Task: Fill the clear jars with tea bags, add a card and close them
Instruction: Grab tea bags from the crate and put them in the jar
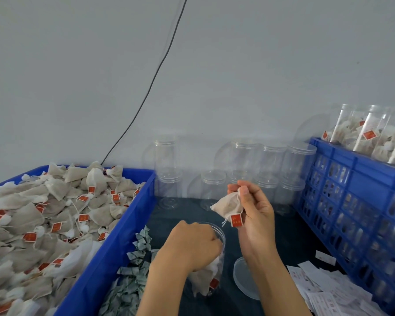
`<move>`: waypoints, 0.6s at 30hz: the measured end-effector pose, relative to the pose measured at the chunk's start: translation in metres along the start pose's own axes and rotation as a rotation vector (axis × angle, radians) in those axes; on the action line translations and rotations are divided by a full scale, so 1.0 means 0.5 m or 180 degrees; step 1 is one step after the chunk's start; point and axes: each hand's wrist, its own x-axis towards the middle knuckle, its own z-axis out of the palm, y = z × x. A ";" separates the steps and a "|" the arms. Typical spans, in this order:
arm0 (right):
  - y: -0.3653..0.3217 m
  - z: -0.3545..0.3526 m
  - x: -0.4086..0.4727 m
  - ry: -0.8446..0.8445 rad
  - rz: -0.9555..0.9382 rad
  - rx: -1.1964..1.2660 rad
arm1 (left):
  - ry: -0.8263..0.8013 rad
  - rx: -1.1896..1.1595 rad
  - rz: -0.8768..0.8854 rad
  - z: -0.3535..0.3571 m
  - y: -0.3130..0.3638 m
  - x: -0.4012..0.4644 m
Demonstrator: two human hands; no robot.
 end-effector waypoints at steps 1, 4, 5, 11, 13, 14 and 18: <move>0.000 0.000 0.000 -0.0009 0.0003 0.0003 | -0.0098 -0.0141 -0.0052 0.002 0.002 0.000; 0.001 -0.001 0.000 -0.0002 0.0065 -0.0073 | -0.0117 -0.0502 -0.0157 0.003 0.001 -0.003; 0.002 -0.001 -0.001 -0.0002 0.0078 -0.0130 | 0.0007 -0.0579 -0.0173 0.002 -0.003 -0.003; 0.004 0.001 -0.003 0.0028 -0.0051 -0.0439 | 0.0577 -0.1408 -0.0073 -0.013 -0.034 -0.015; 0.004 0.002 -0.005 0.0008 -0.0093 -0.0561 | 0.0372 -0.1327 -0.0017 -0.008 -0.032 -0.015; 0.004 0.003 -0.007 -0.0017 -0.0098 -0.0588 | 0.0280 -0.1273 0.0008 -0.006 -0.030 -0.013; 0.005 0.008 -0.012 -0.0025 -0.0152 -0.0713 | -0.0106 -0.1294 -0.0046 0.003 -0.017 -0.007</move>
